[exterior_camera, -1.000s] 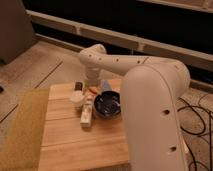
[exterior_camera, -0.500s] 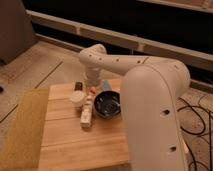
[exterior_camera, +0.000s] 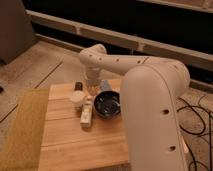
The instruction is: Stand the bottle upright
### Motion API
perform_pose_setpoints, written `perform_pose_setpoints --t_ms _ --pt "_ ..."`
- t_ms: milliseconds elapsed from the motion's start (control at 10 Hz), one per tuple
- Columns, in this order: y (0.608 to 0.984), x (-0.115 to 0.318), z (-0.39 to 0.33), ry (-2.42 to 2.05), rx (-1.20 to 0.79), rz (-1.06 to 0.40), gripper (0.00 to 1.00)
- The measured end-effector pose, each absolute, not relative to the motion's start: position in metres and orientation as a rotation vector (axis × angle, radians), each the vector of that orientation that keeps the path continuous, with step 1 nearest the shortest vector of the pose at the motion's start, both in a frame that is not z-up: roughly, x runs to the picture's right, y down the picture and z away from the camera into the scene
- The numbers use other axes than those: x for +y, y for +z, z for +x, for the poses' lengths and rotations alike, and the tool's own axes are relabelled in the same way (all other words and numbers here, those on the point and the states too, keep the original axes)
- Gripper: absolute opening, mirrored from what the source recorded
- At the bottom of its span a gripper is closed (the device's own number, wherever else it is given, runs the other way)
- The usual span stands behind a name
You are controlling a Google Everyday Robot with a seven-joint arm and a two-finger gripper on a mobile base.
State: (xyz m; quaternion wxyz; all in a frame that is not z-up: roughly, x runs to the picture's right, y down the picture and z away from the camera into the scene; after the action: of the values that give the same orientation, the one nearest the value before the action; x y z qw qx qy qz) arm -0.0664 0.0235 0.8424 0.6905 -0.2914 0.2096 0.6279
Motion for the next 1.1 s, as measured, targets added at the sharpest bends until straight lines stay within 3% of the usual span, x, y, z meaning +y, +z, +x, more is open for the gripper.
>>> perform_pose_setpoints --t_ms 600,1100 --pt "0.906 0.013 -0.080 1.302 0.534 -0.723 0.71" --pt "0.909 -0.004 -0.101 1.324 0.460 -0.748 0.72"
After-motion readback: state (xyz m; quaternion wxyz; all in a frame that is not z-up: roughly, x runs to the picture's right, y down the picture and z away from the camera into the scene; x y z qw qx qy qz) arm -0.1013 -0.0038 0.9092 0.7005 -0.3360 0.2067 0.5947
